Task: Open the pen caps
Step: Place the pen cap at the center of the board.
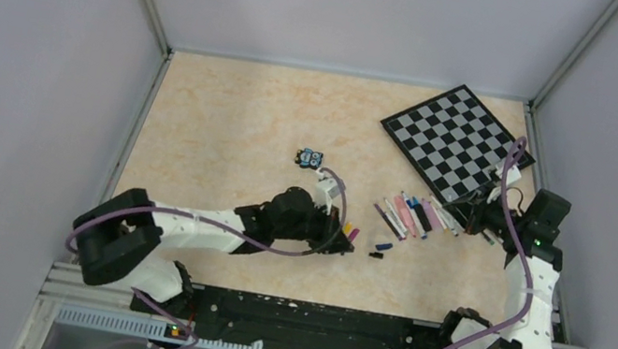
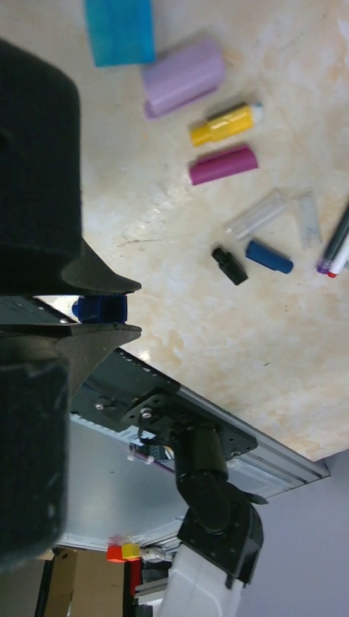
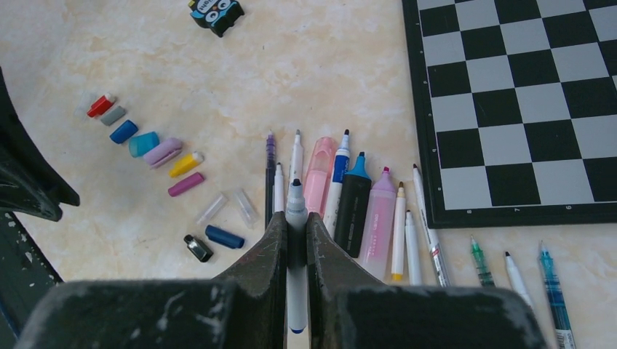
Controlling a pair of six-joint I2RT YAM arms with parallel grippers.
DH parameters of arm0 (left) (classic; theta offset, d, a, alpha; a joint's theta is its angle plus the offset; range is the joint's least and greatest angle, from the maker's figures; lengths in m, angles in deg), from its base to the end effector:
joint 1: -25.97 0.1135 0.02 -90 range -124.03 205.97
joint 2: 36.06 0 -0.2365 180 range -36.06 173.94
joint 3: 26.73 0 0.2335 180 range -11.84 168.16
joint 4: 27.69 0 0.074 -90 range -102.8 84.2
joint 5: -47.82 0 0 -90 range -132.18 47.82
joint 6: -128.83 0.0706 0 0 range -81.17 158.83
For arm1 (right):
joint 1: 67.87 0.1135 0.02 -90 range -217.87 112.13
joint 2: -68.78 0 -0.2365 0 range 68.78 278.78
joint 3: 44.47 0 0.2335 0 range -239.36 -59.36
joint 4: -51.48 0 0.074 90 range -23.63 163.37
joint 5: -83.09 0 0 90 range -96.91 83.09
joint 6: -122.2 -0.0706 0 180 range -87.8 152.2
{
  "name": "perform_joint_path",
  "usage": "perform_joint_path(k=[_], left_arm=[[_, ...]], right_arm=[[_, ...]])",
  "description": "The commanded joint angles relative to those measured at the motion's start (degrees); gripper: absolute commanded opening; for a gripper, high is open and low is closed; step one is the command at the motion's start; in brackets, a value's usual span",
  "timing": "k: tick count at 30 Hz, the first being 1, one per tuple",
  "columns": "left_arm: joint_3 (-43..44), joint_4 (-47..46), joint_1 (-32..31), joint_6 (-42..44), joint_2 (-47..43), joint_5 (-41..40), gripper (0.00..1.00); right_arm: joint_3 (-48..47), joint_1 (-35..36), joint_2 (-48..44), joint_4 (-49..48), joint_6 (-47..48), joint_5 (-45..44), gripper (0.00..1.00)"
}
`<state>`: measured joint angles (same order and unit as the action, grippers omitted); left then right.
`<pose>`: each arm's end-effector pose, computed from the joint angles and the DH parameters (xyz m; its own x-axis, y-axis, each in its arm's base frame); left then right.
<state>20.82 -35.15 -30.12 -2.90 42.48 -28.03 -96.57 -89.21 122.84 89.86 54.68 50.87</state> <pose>0.1552 -0.2618 0.1682 -0.7851 0.0110 -0.6193 0.5456 0.4854 -0.6831 0.2077 -0.0170 0.2247 -0.4017 -0.0619 -0.9137 -0.6063 0.7658 0.2146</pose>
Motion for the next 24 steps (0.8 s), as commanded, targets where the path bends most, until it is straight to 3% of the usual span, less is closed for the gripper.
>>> perform_joint_path(k=[1,8,24], left_arm=[[8.12,-1.39,-1.66,0.94,7.64,-3.45,0.0],[26.33,14.52,-3.01,-2.87,22.38,-7.56,0.0],[43.93,21.91,-2.72,-2.06,37.2,-9.49,0.03]], right_arm=[[-0.67,-0.54,0.04,-1.96,0.21,-0.2,0.0],[-0.69,-0.64,-0.29,-2.77,-0.57,-0.56,0.0],[-0.71,-0.66,-0.77,-3.32,-1.47,0.48,0.0]])
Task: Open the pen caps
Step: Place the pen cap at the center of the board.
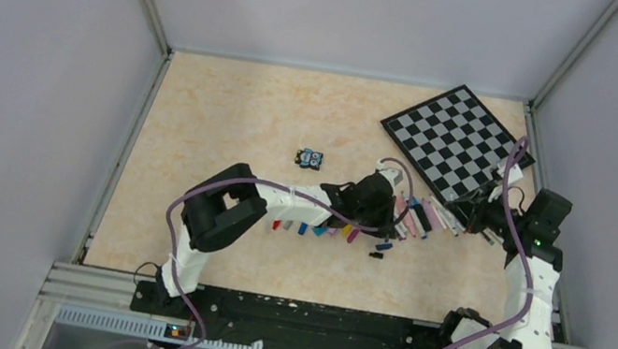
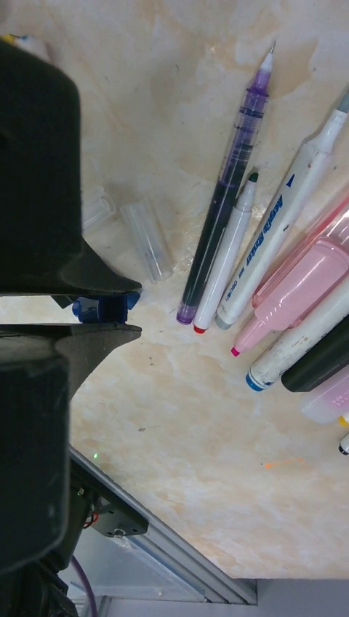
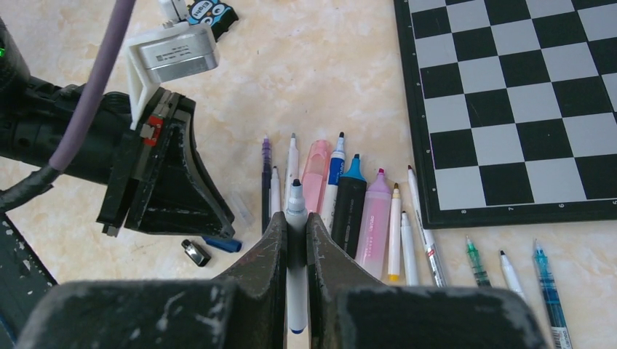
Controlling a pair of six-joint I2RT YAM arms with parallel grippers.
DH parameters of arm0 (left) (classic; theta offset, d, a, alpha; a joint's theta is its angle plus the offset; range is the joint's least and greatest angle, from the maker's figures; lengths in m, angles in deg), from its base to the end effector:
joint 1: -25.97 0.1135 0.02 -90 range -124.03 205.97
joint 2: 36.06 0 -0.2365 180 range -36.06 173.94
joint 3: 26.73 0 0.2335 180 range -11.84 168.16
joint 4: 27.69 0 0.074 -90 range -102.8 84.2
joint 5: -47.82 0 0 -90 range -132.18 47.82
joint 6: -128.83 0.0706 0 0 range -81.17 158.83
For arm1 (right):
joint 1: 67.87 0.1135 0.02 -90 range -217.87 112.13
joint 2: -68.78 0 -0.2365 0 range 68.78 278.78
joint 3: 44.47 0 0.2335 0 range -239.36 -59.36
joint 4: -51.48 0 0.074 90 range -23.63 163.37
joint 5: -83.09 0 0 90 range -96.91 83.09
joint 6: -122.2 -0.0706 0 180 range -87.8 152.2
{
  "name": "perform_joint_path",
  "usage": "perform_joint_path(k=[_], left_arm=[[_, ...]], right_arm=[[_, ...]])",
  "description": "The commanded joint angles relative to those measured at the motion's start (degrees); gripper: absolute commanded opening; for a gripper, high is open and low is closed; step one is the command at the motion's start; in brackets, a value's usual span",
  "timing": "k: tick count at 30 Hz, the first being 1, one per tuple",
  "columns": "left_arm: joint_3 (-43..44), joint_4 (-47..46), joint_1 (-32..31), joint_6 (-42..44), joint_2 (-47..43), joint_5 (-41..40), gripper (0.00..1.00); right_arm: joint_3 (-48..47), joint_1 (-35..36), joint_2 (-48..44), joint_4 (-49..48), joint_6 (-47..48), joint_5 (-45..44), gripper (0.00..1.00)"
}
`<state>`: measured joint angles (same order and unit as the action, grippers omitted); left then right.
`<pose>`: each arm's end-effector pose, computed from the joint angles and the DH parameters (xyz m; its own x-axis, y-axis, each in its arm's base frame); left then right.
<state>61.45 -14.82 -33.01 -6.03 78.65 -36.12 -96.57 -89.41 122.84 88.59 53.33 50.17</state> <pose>0.2200 -0.3802 0.1325 -0.8626 0.0734 -0.5005 0.4031 0.6974 -0.5926 0.2095 -0.0190 0.2262 -0.4002 -0.0526 -0.9149 -0.5907 0.7781 0.2136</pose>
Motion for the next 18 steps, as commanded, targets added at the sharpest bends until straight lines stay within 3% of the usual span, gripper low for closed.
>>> perform_joint_path(k=[1,18], left_arm=[[3.52,1.72,0.28,1.17,1.25,-1.44,0.04],[3.76,0.84,1.14,1.86,1.82,-0.17,0.29]], right_arm=[[-0.75,-0.44,-0.79,-2.01,-0.12,1.15,0.0],[-0.85,-0.49,-0.87,-1.7,0.21,1.53,0.0]])
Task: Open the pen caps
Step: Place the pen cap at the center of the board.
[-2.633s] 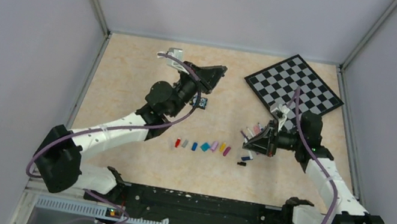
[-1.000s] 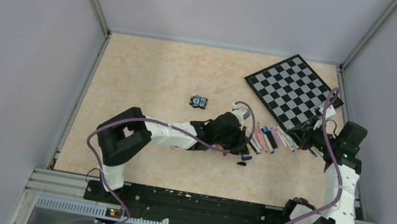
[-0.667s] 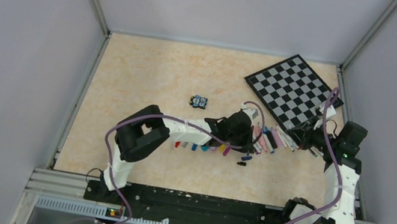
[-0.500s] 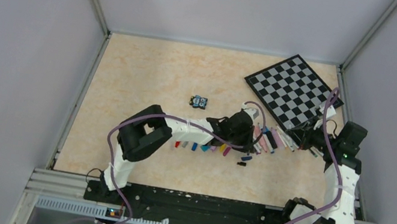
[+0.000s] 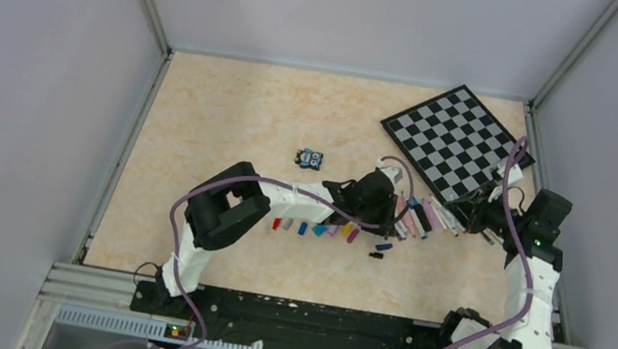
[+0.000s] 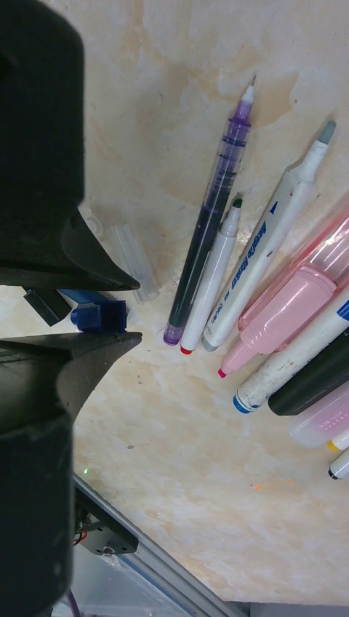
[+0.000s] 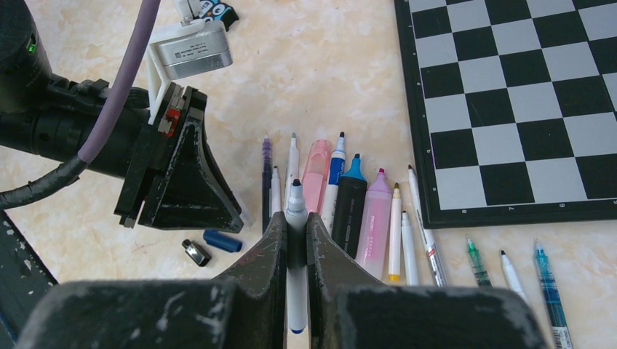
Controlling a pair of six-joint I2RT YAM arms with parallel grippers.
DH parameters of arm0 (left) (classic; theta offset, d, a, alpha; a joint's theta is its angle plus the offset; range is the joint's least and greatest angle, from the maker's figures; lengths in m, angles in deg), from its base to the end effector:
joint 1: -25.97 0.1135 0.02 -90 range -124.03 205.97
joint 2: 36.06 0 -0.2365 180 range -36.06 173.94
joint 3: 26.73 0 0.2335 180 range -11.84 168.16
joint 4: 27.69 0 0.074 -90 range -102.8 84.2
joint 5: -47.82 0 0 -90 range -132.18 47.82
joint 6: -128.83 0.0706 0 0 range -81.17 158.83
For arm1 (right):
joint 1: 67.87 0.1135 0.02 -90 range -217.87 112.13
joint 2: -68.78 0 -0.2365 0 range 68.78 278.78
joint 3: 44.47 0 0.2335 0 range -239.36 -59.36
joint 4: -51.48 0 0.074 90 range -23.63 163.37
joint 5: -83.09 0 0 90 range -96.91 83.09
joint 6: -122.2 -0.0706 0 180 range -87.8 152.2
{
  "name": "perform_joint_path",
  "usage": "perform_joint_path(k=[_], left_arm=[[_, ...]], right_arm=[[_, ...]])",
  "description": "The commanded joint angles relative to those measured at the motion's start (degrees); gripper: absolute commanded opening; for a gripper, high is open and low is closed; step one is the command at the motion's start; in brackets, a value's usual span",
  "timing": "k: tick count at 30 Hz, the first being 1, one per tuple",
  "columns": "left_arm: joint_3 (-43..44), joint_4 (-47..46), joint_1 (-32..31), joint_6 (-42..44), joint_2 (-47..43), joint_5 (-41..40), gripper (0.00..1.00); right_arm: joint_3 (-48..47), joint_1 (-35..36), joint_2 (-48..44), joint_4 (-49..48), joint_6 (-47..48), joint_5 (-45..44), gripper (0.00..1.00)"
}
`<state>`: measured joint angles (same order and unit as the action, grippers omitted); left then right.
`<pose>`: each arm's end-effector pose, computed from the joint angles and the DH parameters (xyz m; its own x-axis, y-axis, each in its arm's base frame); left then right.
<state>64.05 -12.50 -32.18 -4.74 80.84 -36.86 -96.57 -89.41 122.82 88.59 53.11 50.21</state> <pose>0.2293 -0.3815 0.1264 -0.8607 0.0849 -0.5020 0.3993 0.7243 -0.5621 0.2094 -0.0189 0.2263 -0.4020 -0.0496 -0.9143 -0.5896 0.7779 0.2171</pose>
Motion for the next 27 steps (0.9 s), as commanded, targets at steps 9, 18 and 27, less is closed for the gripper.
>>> perform_joint_path(k=[9,18,27], left_arm=[[0.72,-2.02,0.73,1.25,-2.45,0.21,0.38],[-2.54,-4.91,1.46,3.16,-8.35,-0.76,0.4],[-19.06,-15.1,1.73,14.29,-29.13,-7.54,0.52]], right_arm=[[-0.85,-0.5,-0.77,-1.6,0.57,1.15,0.0],[-1.14,-0.51,-0.52,-0.9,1.62,-0.67,0.0],[-9.41,-0.43,8.02,9.04,12.8,-15.14,0.0]])
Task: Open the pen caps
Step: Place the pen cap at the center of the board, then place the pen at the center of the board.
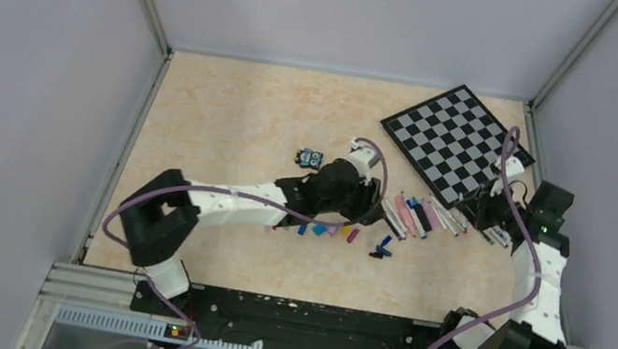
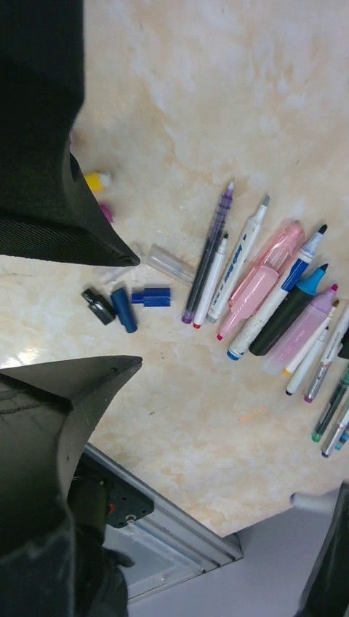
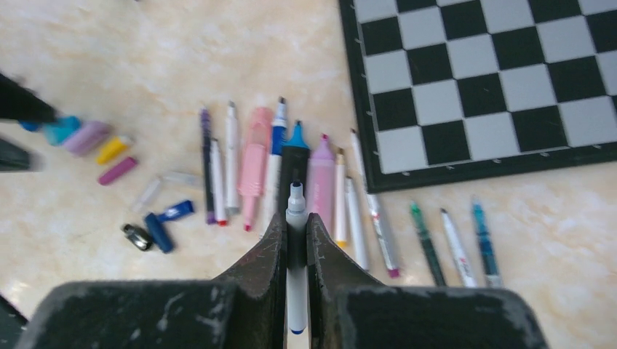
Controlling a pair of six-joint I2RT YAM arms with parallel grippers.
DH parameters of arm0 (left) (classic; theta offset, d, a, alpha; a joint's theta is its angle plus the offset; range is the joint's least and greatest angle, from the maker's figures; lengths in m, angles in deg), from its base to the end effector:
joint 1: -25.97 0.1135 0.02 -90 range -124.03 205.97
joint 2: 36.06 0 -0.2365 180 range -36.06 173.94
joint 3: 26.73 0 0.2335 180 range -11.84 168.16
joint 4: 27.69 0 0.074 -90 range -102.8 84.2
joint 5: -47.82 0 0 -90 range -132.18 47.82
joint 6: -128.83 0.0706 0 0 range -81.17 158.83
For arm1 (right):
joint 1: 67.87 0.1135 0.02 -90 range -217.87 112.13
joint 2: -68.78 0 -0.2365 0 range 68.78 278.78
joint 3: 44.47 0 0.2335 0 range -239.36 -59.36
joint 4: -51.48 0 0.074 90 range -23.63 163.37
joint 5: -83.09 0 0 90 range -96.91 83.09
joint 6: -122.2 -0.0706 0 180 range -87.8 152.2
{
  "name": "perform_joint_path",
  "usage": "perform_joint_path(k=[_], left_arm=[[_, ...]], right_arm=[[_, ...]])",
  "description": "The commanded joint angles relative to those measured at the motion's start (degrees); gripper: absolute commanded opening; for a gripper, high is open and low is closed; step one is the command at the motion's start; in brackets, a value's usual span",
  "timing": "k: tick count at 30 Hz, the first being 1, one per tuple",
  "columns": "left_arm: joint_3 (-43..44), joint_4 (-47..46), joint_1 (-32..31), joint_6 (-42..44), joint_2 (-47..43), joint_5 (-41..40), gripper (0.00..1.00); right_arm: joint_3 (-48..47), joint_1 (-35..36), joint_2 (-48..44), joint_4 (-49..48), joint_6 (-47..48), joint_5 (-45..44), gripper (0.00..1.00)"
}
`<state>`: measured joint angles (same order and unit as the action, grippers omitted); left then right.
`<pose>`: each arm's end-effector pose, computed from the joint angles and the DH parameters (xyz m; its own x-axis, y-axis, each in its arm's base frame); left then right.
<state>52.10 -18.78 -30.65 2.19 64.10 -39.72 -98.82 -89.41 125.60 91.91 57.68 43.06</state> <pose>0.2198 -0.3391 0.1886 -0.7324 0.0279 -0.6803 0.5204 0.6672 -0.5329 0.2164 -0.0273 0.2201 -0.4487 -0.1203 -0.8855 -0.5302 0.8335 0.1554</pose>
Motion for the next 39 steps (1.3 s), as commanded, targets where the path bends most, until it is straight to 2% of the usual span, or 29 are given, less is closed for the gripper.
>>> perform_joint_path(k=[1,7,12,17,23,31,39], left_arm=[[-10.05,-10.46,0.27,8.92,-15.42,-5.13,0.56],[-27.16,-17.3,1.45,11.09,-30.18,-6.6,0.98],[-36.23,-18.85,6.23,8.33,-38.23,1.9,0.99],[-41.09,-20.13,7.21,6.95,-43.17,3.28,0.99],[-43.02,-19.34,7.23,7.18,-46.26,3.14,0.99],[-43.6,-18.45,7.3,7.87,-47.84,2.61,0.99],[-43.13,-17.21,7.28,8.18,-47.89,1.94,0.99]], right_arm=[[-8.97,-0.5,7.53,7.94,10.53,-10.0,0.0],[-16.84,-2.41,18.28,14.28,19.05,-16.89,0.0],[-19.27,-3.14,23.79,14.13,22.92,-21.58,0.0],[-20.94,-3.75,29.35,12.16,25.37,-24.57,0.0],[-28.25,-4.52,38.7,15.51,29.03,-25.15,0.04],[-34.73,-4.5,47.75,16.55,28.51,-23.77,0.05],[-36.82,-4.5,52.89,17.81,27.75,-21.81,0.11]])
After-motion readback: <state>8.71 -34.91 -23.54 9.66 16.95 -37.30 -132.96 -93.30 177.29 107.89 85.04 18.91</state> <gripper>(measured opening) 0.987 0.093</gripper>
